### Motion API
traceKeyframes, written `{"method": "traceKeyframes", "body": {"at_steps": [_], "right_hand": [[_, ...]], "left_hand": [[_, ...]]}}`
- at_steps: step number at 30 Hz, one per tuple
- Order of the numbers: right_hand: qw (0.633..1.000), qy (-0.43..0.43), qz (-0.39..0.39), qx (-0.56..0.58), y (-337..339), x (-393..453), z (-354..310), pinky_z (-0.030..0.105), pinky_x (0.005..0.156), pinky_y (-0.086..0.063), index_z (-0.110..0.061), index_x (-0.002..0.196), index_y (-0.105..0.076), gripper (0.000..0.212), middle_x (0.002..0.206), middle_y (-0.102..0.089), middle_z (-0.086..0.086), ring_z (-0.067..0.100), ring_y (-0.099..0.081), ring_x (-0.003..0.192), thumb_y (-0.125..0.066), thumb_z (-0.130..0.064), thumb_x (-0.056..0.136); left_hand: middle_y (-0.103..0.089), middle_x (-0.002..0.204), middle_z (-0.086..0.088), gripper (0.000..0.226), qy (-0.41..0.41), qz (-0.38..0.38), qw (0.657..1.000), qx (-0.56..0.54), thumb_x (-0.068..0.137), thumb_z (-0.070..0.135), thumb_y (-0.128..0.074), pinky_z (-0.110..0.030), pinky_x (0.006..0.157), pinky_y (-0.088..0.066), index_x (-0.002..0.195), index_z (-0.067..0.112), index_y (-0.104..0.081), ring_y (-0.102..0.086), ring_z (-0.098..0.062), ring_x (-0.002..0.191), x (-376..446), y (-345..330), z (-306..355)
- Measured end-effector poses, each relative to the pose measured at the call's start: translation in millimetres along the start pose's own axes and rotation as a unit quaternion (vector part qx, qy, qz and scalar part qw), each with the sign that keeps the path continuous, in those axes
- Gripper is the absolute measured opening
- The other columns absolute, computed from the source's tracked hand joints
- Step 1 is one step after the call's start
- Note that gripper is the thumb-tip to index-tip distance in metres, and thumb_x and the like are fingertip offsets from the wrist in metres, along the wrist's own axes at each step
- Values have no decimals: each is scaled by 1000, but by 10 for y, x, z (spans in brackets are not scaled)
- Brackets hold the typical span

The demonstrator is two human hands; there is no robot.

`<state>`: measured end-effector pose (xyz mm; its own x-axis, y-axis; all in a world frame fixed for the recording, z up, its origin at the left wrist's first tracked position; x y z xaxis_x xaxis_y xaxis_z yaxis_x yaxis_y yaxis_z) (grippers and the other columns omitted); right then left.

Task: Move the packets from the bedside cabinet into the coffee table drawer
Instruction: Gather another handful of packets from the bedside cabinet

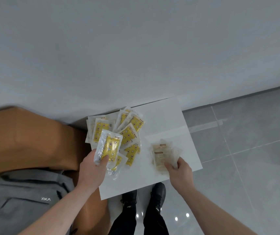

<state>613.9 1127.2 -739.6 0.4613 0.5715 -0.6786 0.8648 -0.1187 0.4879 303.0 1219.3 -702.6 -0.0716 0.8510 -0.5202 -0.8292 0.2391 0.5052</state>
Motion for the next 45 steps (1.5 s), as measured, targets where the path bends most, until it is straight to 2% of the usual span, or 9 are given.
{"method": "traceKeyframes", "body": {"at_steps": [4, 11, 14, 19, 24, 27, 32, 40, 45], "right_hand": [[1000, -12, 5, 0, 225, -302, -151, 11, 46, -44, -22, 86, -65, 10, 79, -72, -10, 4, -65, 64, -69, -20, 95], [999, -39, -21, 4, 643, -1073, -564, 32, 57, -49, -10, 91, -59, 8, 78, -67, 5, 15, -56, 60, -58, -16, 96], [998, -53, -24, 24, 888, -1474, -721, 30, 61, -53, -14, 107, -60, 12, 93, -71, 1, 14, -63, 69, -54, -16, 96], [995, -65, -33, 61, 1248, -2032, -802, 25, 53, -51, -29, 98, -63, 22, 92, -73, -4, 16, -69, 77, -49, -13, 91], [996, -51, -20, 71, 1405, -2255, -838, 24, 55, -52, -28, 92, -64, 19, 89, -74, -6, 13, -70, 77, -53, -13, 91], [997, -37, 4, 70, 1497, -2291, -911, 22, 48, -47, -18, 90, -65, 12, 81, -71, 0, 14, -63, 64, -54, -13, 89], [993, -37, 54, 97, 1641, -2355, -953, 32, 54, -50, -8, 95, -67, 15, 81, -71, 13, 20, -61, 63, -54, -12, 88], [965, -103, 127, 203, 1418, -2779, -690, 40, 73, -65, -31, 94, -67, 21, 92, -75, -6, 19, -73, 82, -56, -13, 93], [943, -131, 181, 247, 1288, -3189, -408, 34, 63, -63, -32, 91, -67, 23, 87, -75, -7, 16, -72, 74, -56, -13, 93]], "left_hand": [[-73, 95, 4, 10, 28, -12, 999, 33, 102, 22, -61, -42, 80, -58, 106, 27, -69, -69, -16, 90, -261, 66, 172], [-66, 75, -4, 24, 56, -30, 994, 93, 98, 18, -50, -38, 64, -48, 76, 23, -58, -63, -22, 72, -950, 212, 784], [-64, 74, -2, 25, 49, -35, 990, 128, 98, 18, -51, -33, 58, -43, 74, 23, -55, -60, -21, 70, -1283, 336, 1132], [-61, 70, -2, 29, 24, -23, 985, 168, 98, 18, -52, -31, 52, -35, 68, 20, -50, -54, -18, 62, -1695, 534, 1514], [-65, 73, 2, 27, -35, -24, 981, 190, 100, 21, -54, -31, 55, -43, 74, 23, -59, -62, -18, 68, -1820, 660, 1696], [-66, 77, 2, 25, -50, -38, 976, 207, 102, 21, -53, -35, 61, -53, 79, 19, -63, -63, -18, 72, -1805, 707, 1785], [-64, 73, 3, 27, -93, -85, 960, 250, 100, 22, -57, -28, 53, -39, 73, 19, -61, -59, -14, 66, -1655, 692, 1944], [-57, 62, -2, 30, -159, -181, 927, 287, 98, 24, -57, -28, 52, -35, 69, 15, -54, -55, -22, 59, -1339, 574, 2282], [-56, 61, 4, 33, -213, -236, 888, 333, 96, 26, -59, -27, 50, -33, 65, 22, -48, -53, -17, 55, -1468, 339, 2435]]}}
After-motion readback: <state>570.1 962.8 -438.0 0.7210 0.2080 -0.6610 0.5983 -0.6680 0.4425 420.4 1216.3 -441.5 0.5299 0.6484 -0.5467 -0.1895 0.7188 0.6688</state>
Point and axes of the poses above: each hand's wrist, its own x-axis towards the middle knuckle, its own y-axis out of the back of the hand, z = x × y, the point moved 3 cm from there along x, towards the middle knuckle
